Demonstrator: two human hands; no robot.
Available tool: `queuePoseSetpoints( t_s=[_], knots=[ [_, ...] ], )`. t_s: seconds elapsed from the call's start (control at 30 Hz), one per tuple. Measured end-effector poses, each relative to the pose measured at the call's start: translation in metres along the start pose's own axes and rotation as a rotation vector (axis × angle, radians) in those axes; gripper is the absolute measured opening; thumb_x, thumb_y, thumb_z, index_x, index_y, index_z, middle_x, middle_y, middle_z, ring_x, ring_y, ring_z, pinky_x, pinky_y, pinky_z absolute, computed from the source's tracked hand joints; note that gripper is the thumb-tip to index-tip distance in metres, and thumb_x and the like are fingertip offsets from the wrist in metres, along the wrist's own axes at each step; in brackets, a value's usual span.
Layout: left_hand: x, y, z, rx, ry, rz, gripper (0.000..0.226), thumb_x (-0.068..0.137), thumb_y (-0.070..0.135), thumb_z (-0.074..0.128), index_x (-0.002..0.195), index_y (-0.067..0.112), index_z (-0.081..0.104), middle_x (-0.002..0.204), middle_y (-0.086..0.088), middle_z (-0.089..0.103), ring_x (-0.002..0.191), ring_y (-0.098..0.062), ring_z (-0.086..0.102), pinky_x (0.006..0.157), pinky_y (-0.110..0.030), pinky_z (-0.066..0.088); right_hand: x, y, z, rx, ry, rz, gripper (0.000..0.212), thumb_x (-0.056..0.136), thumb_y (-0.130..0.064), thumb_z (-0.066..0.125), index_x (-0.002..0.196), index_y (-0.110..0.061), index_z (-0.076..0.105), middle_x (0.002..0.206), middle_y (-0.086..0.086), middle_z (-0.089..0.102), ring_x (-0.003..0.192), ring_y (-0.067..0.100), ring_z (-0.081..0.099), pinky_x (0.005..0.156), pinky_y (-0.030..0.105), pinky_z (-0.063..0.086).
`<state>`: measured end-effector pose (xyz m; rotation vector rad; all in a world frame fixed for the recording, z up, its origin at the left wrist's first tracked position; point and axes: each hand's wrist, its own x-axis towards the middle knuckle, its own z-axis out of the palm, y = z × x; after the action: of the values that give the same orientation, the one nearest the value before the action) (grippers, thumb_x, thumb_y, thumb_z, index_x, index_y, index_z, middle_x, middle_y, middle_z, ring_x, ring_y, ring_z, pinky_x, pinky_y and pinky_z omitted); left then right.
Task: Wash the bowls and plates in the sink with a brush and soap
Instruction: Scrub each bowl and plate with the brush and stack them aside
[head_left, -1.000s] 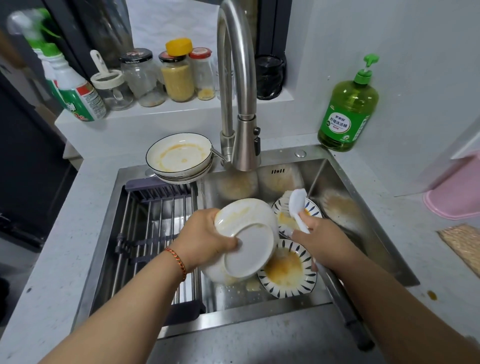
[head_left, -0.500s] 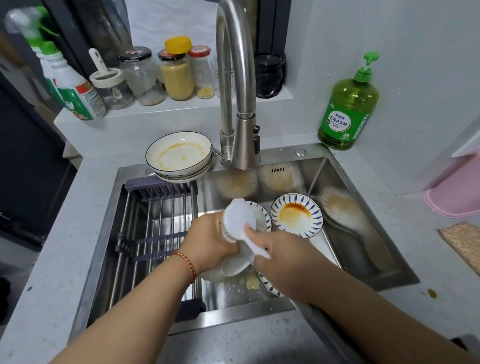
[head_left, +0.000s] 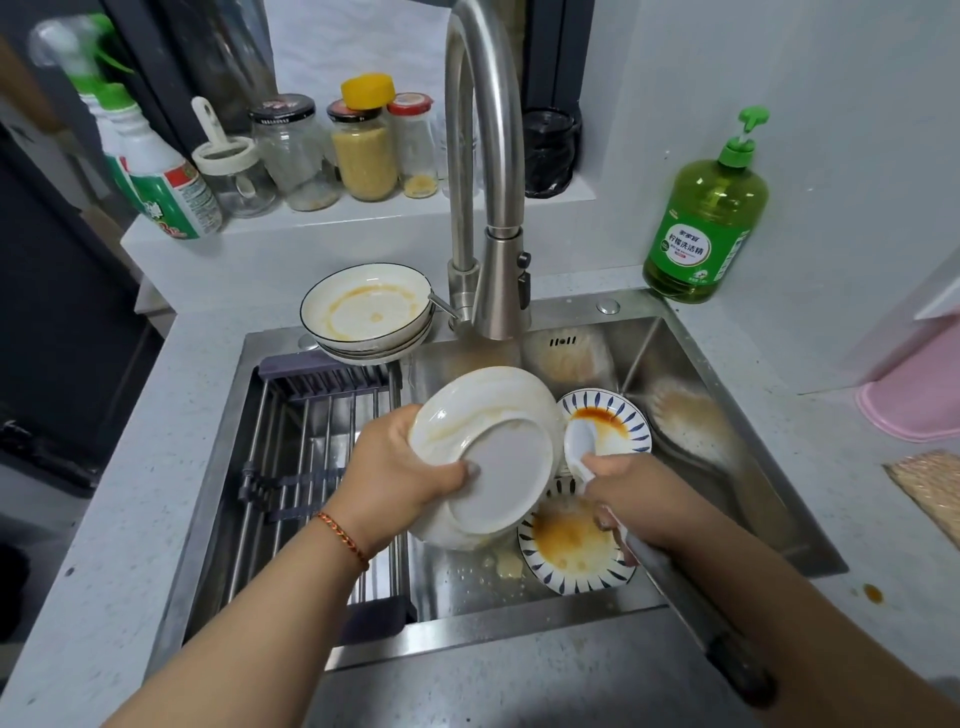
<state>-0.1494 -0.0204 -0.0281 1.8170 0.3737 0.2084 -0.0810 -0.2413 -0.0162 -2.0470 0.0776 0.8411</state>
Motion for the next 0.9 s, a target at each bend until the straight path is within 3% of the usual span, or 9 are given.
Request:
queuePoseSetpoints(
  t_s=[0.13,0.2,0.27,0.37,0.6,0.67,0.73,0.83,0.9],
  knots=[
    [0.005,-0.003,0.002,0.149,-0.029,0.035,0.033,0.052,0.014,0.086,0.077,0.023,0.065,0.077,0.009,0.067,0.069,-0.001,0.061,0.059,-0.011,0.046,-0.019,-0.022,0.001,0.02,-0.013,-0.134,0.047,0.091,-0.007,0.052,0.136,-0.019,0.051,0.052,0.0,0.049,0.045,0.014,0.046,0.039,0.022,0.04],
    [0.004,-0.007,0.006,0.22,-0.04,0.045,0.03,0.051,0.022,0.082,0.074,0.025,0.064,0.075,0.011,0.066,0.068,-0.002,0.06,0.058,-0.012,0.045,-0.029,-0.032,0.011,-0.077,-0.038,-0.219,0.054,0.09,-0.01,0.052,0.141,-0.027,0.044,0.057,-0.005,0.052,0.046,0.01,0.046,0.042,0.02,0.039],
    [0.002,-0.012,0.011,0.217,-0.034,0.022,0.033,0.056,0.013,0.086,0.074,0.026,0.062,0.074,0.01,0.065,0.068,-0.004,0.06,0.056,-0.013,0.044,-0.034,-0.036,0.024,-0.232,-0.057,-0.315,0.059,0.089,-0.015,0.051,0.144,-0.032,0.038,0.069,-0.009,0.055,0.047,0.004,0.043,0.048,0.017,0.037],
    [-0.002,-0.017,0.012,0.113,-0.022,-0.022,0.036,0.057,0.006,0.086,0.079,0.024,0.065,0.077,0.008,0.068,0.069,-0.005,0.061,0.059,-0.014,0.047,-0.029,-0.038,0.027,-0.301,-0.049,-0.339,0.061,0.089,-0.017,0.05,0.146,-0.032,0.034,0.073,-0.005,0.057,0.052,0.007,0.043,0.054,0.023,0.037],
    [-0.005,-0.027,-0.005,-0.359,0.148,-0.214,0.047,0.05,0.005,0.081,0.094,0.011,0.065,0.085,-0.004,0.073,0.078,-0.022,0.069,0.066,-0.036,0.056,-0.018,-0.022,0.009,-0.135,-0.091,-0.108,0.052,0.09,-0.011,0.055,0.14,-0.024,0.047,0.063,0.001,0.056,0.05,0.01,0.051,0.048,0.019,0.042],
    [-0.006,-0.028,-0.01,-0.498,0.192,-0.26,0.045,0.056,-0.004,0.079,0.095,0.012,0.063,0.086,-0.005,0.073,0.079,-0.024,0.069,0.063,-0.037,0.058,-0.024,-0.013,0.017,-0.166,-0.127,-0.097,0.051,0.092,-0.01,0.053,0.141,-0.021,0.046,0.062,-0.002,0.054,0.047,0.006,0.048,0.042,0.015,0.039],
    [-0.007,-0.03,-0.015,-0.603,0.238,-0.309,0.043,0.064,-0.008,0.076,0.099,0.011,0.06,0.094,-0.011,0.071,0.081,-0.026,0.069,0.06,-0.039,0.059,-0.027,-0.005,0.023,-0.193,-0.166,-0.107,0.052,0.091,-0.01,0.053,0.142,-0.021,0.044,0.06,-0.006,0.054,0.044,0.002,0.048,0.047,0.015,0.041],
    [-0.008,-0.035,-0.017,-0.729,0.265,-0.358,0.038,0.073,-0.006,0.07,0.108,0.006,0.058,0.101,-0.017,0.068,0.082,-0.027,0.069,0.06,-0.038,0.059,-0.028,-0.005,0.019,-0.21,-0.097,-0.168,0.055,0.09,-0.014,0.056,0.142,-0.027,0.043,0.059,-0.014,0.052,0.043,-0.001,0.047,0.05,0.012,0.04],
    [-0.009,-0.038,-0.014,-0.789,0.251,-0.387,0.036,0.083,-0.006,0.06,0.118,0.001,0.057,0.104,-0.018,0.068,0.083,-0.028,0.069,0.061,-0.04,0.059,-0.029,-0.013,0.015,-0.214,-0.04,-0.23,0.056,0.09,-0.016,0.054,0.142,-0.033,0.041,0.066,-0.009,0.058,0.048,0.004,0.046,0.048,0.013,0.038]
  ],
)
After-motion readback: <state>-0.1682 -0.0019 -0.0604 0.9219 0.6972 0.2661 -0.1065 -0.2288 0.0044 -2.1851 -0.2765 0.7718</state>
